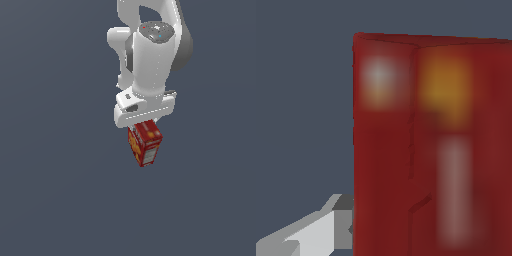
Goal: Pick up the object and move it to a goal position.
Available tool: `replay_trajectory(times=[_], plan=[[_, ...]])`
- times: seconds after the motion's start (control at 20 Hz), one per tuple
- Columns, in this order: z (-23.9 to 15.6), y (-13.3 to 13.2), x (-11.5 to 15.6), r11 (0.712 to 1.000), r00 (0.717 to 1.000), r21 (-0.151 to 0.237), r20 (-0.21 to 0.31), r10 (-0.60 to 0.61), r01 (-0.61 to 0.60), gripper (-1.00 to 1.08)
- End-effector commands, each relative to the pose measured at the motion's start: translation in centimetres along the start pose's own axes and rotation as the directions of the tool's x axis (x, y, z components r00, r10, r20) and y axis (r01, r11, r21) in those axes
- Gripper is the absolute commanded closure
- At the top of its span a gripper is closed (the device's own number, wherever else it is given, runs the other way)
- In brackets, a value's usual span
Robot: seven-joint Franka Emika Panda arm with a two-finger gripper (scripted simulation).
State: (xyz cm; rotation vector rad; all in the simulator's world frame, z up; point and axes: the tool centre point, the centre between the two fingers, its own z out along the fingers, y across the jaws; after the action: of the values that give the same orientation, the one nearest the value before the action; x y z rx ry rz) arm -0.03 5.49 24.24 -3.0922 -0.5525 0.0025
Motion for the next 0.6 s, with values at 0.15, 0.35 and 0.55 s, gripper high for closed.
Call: replay_trajectory(times=[0.15,0.35,0.55], plan=[[-4.6,0.5,0.8,1.000,1.000,0.000,-0.002,0.000,0.000,1.08],[-8.4,0.9,1.4,1.000,1.000,0.000,-0.002,0.000,0.000,1.08],[-12.0,1.3,2.1,1.000,1.000,0.000,-0.002,0.000,0.000,1.08]])
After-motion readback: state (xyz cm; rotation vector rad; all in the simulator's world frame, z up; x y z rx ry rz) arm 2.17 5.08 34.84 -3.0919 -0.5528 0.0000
